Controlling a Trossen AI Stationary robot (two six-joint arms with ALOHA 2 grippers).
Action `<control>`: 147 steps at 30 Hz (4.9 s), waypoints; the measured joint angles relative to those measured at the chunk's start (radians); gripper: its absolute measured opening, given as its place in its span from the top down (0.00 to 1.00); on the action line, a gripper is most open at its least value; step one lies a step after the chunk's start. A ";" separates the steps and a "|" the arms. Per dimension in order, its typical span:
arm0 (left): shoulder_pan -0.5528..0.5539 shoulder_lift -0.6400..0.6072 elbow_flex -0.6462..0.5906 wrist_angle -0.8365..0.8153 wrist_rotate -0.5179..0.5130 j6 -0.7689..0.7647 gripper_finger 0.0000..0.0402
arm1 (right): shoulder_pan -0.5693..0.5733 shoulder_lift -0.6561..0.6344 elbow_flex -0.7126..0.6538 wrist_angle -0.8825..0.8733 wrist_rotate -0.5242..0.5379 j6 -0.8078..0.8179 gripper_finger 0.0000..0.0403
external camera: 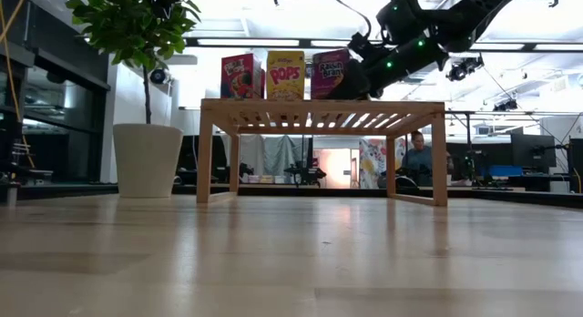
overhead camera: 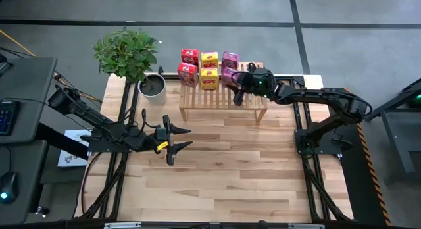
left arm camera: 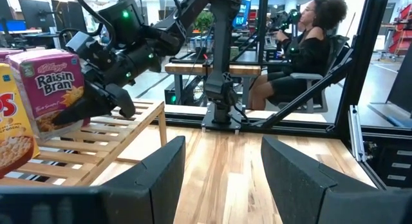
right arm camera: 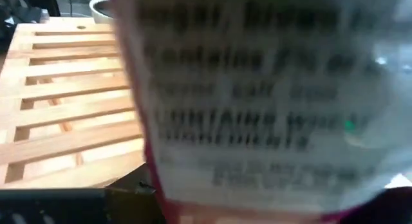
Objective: Stack cereal on shelf
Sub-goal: Align the violet cereal box with the other violet cereal box on the shelf, then return to Home Position
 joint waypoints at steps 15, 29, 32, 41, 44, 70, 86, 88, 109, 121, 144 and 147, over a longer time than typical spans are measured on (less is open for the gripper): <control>0.018 0.000 0.000 -0.001 0.000 -0.003 0.52 | -0.053 -0.043 -0.002 -0.042 -0.238 0.048 0.53; 0.020 0.000 0.000 -0.001 0.003 -0.004 0.52 | -0.087 -0.043 -0.002 -0.024 -0.251 0.121 0.53; 0.020 0.000 0.000 -0.001 0.004 -0.004 0.52 | -0.087 -0.043 -0.002 -0.022 -0.251 0.119 0.53; 0.020 0.000 0.000 -0.001 0.004 -0.003 0.52 | -0.087 -0.043 -0.002 0.001 -0.241 0.065 0.53; 0.020 0.000 0.000 -0.001 0.004 -0.003 0.52 | -0.086 -0.043 -0.002 -0.011 -0.241 0.027 0.53; 0.026 0.000 0.000 -0.002 0.005 0.015 0.52 | -0.093 -0.001 -0.002 0.030 -0.285 0.021 0.30; 0.067 0.000 0.000 -0.002 0.004 0.023 0.52 | -0.113 -0.056 -0.002 -0.107 -0.277 -0.002 0.13; 0.067 0.000 0.000 -0.002 0.005 0.024 0.52 | -0.126 -0.078 -0.002 -0.135 -0.275 -0.004 0.13; 0.066 0.000 0.000 -0.001 0.004 0.014 0.52 | -0.189 -0.452 -0.110 -0.588 -0.311 0.053 0.13; 0.062 -0.004 0.000 0.001 0.009 0.040 0.52 | -0.114 -0.911 -0.598 0.033 -0.503 0.445 0.13; 0.073 -0.004 0.000 0.025 0.007 0.041 0.52 | 0.394 -0.797 -0.650 0.375 0.072 0.432 0.13; 0.063 -0.004 0.000 0.025 0.008 0.041 0.52 | 0.402 -0.803 -0.640 0.310 0.165 0.450 0.13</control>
